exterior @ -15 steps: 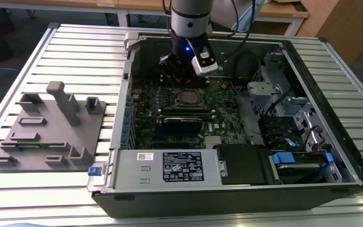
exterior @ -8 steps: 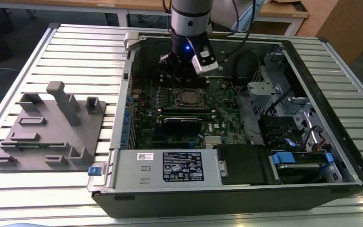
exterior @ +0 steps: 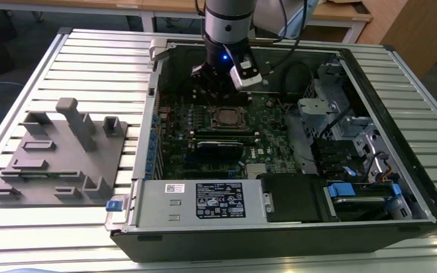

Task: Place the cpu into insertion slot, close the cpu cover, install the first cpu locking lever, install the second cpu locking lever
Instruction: 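Install the first cpu locking lever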

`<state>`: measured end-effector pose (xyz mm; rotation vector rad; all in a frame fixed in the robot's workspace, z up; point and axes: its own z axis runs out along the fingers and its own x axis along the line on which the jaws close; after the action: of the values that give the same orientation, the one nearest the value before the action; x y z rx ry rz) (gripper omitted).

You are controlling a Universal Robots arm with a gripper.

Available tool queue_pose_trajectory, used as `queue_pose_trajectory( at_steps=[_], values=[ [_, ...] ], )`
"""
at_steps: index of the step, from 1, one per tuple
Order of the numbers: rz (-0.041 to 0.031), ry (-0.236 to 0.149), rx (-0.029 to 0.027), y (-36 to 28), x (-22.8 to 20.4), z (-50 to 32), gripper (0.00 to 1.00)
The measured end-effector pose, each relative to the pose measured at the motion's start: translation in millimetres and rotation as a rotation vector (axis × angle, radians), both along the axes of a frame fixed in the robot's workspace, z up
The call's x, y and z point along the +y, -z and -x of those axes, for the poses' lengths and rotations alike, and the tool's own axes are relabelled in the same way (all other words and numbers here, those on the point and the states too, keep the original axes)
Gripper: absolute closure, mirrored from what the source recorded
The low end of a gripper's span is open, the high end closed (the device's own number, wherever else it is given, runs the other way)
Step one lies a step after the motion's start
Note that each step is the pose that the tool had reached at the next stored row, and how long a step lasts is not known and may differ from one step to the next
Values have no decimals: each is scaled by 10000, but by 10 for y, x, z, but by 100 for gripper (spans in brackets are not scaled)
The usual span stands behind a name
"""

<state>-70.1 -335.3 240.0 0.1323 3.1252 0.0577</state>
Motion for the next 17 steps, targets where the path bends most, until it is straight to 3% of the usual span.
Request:
queue_pose_trajectory(
  at_steps=[4,5,17],
  values=[
    [-1,1,-1,0,0,42,90],
    [-1,1,-1,1,0,97,90],
    [-1,1,-1,-32,0,99,90]
  ],
)
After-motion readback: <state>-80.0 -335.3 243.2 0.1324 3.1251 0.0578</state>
